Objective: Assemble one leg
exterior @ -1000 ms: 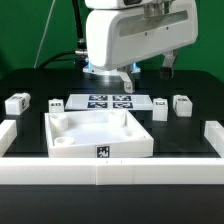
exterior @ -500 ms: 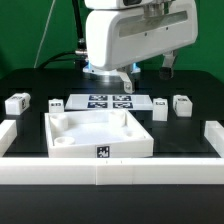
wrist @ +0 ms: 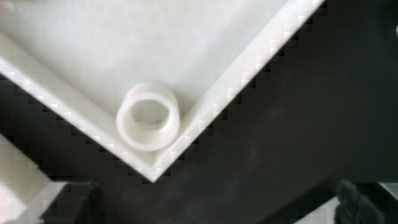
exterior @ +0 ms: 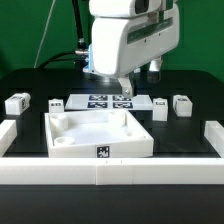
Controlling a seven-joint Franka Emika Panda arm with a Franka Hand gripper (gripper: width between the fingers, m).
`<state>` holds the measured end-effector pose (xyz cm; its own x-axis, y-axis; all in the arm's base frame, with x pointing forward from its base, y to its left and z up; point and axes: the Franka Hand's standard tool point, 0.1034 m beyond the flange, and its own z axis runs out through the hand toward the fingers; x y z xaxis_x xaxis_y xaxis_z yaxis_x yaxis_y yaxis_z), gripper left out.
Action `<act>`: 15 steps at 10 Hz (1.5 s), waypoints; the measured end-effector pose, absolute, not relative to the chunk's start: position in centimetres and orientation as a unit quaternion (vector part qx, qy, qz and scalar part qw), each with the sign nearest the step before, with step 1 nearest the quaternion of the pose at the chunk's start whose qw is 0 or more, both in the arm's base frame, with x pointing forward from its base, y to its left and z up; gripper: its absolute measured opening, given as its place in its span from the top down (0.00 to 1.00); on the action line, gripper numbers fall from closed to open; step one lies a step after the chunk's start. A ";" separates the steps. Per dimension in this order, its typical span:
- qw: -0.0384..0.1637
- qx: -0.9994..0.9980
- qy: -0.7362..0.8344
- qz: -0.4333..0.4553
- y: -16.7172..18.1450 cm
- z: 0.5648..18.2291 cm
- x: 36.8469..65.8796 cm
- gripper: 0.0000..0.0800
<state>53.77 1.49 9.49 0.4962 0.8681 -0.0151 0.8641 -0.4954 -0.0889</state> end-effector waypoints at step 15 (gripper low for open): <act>0.023 -0.691 -0.722 0.026 -3.4 5.4 49.3 0.19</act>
Offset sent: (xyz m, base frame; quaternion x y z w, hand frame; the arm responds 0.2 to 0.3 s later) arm 0.0000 0.0000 0.0000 0.0000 0.0000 0.0000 1.0000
